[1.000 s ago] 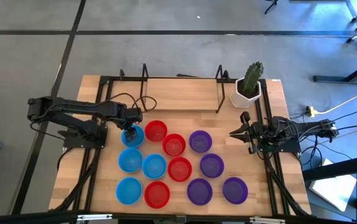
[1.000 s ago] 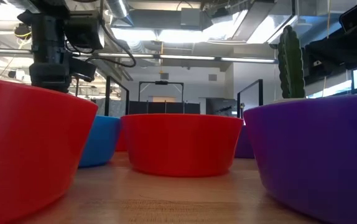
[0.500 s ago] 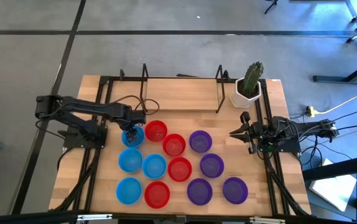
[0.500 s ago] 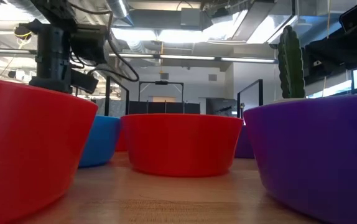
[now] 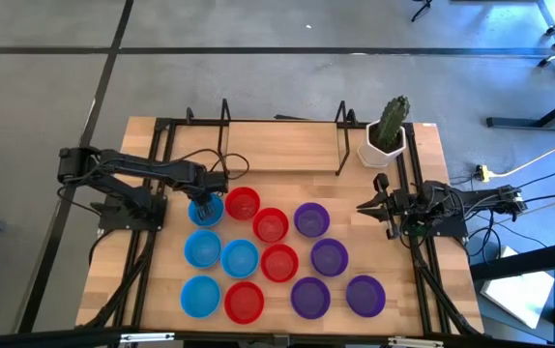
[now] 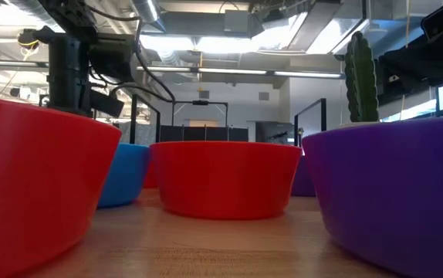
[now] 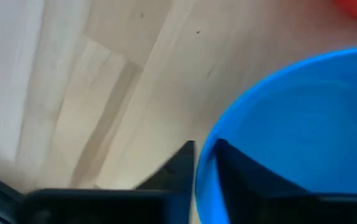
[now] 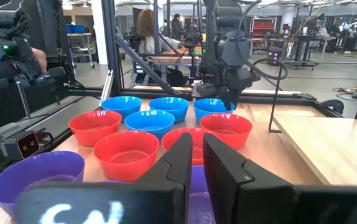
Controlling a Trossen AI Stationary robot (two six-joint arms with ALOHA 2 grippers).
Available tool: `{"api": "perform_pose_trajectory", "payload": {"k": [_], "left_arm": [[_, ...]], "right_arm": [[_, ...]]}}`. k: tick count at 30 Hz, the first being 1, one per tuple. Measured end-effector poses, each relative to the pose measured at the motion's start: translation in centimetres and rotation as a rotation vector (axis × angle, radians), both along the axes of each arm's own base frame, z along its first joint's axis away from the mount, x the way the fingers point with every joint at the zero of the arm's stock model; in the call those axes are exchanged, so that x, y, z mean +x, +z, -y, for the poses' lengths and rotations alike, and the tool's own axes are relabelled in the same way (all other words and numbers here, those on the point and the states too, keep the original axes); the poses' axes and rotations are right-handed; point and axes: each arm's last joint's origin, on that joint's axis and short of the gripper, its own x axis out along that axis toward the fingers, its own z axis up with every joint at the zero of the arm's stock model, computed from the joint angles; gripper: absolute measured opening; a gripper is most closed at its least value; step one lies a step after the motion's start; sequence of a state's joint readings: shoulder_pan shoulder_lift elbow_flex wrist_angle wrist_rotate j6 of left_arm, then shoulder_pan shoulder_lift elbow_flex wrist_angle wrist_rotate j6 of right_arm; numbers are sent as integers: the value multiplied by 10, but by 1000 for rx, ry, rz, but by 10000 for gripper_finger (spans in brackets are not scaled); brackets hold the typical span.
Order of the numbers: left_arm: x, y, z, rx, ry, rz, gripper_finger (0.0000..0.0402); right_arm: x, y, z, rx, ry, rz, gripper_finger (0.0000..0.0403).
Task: Pick & Place Mini bowls
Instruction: Put the blue bowl on the shelf
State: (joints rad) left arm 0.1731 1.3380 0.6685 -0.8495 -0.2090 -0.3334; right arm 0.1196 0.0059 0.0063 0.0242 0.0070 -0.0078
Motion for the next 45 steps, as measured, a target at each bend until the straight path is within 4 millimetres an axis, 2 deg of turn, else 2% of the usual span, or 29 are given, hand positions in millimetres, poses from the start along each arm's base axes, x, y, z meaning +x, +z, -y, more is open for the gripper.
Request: {"api": "perform_pose_trajectory", "payload": {"k": [2,9,16,21,25,27,31,40,43,45], "left_arm": [[0,1,0,0,1,8,16],[-4,8,0,18,-12,17,5],[-22,38,3,62,-19,183,3],[-34,67,11,98,-60,438,2],[-34,91,17,119,-178,846,2],[-36,95,21,114,-265,995,2],[-46,83,28,138,-350,1115,2],[-67,32,33,141,-356,1360,2],[-70,25,33,141,-348,1394,2],[-71,28,33,145,-341,1446,2]], "right_arm": [[0,0,0,0,0,0,42],[0,0,0,0,1,0,42],[0,0,0,0,1,0,42],[0,0,0,0,1,0,42],[0,0,0,0,0,0,42],[0,0,0,1,0,0,42],[0,0,0,1,1,0,42],[0,0,0,1,0,0,42],[0,0,0,1,0,0,42],[0,0,0,1,0,0,42]]}}
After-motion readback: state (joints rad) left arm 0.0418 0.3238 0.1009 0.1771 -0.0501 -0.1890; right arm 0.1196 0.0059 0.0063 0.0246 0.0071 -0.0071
